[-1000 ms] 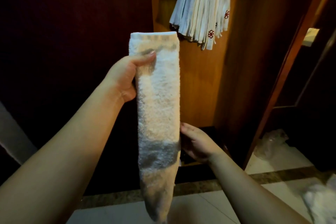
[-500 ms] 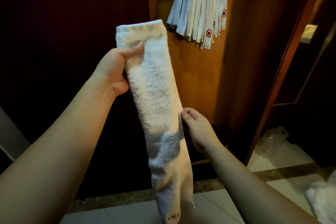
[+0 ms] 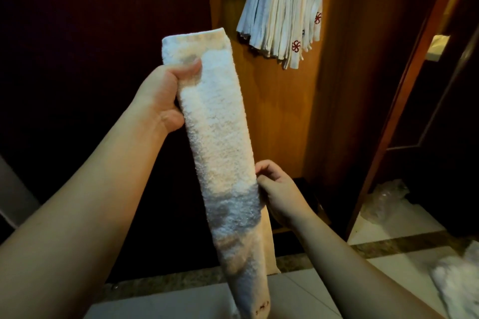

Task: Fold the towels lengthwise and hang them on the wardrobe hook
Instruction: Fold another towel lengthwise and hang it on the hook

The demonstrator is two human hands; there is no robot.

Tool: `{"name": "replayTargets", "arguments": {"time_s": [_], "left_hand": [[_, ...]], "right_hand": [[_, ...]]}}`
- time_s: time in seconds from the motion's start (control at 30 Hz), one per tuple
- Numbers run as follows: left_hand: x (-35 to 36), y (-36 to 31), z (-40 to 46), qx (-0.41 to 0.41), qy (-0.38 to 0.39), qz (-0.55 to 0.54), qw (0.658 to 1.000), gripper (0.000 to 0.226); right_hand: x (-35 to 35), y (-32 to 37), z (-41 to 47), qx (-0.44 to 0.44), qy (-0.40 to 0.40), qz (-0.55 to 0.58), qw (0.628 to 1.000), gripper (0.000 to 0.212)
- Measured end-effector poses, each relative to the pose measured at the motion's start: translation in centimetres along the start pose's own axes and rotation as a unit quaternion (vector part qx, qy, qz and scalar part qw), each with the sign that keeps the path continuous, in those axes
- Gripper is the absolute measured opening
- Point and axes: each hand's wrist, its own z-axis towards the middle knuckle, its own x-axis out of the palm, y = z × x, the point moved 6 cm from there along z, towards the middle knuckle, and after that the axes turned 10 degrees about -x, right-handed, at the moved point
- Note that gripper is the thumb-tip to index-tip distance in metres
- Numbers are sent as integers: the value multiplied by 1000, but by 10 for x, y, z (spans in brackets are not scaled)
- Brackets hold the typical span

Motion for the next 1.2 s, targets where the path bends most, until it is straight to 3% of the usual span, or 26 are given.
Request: {"name": "replayTargets", "arguments": {"time_s": [0.27, 0.33, 0.43, 0.53, 0.73, 0.93, 1.0, 1.07, 1.1, 1.2], "left_hand": [[7, 0, -2, 8, 6, 36, 999, 26], [9, -1, -2, 13, 3, 49, 999, 27], [7, -5, -2, 27, -16, 75, 997, 28], [2, -12, -1, 40, -31, 83, 995, 32], [2, -11, 1, 45, -39, 61, 996, 23], [1, -5, 5, 21, -16, -22, 999, 31], [3, -4, 6, 8, -10, -34, 999, 29], [6, -4, 7, -6, 12, -33, 999, 29], [7, -3, 7, -16, 26, -30, 999, 30], [10, 1, 9, -45, 59, -12, 997, 34]], "right_hand": [[7, -5, -5, 60, 75, 72, 993, 31], [11, 3, -9, 25, 95, 0, 995, 37], [13, 17, -12, -41, 70, -146, 986, 38], [15, 29, -17, -63, 36, -114, 991, 36], [13, 40, -21, -124, -65, -182, 973, 30], [10, 51, -21, -163, -105, -167, 967, 19], [8, 39, -13, -127, -49, -162, 977, 45], [7, 23, -5, -42, 55, -136, 988, 84], [7, 16, -2, 15, 105, -86, 991, 89], [13, 17, -6, 109, 270, -27, 956, 64]]}}
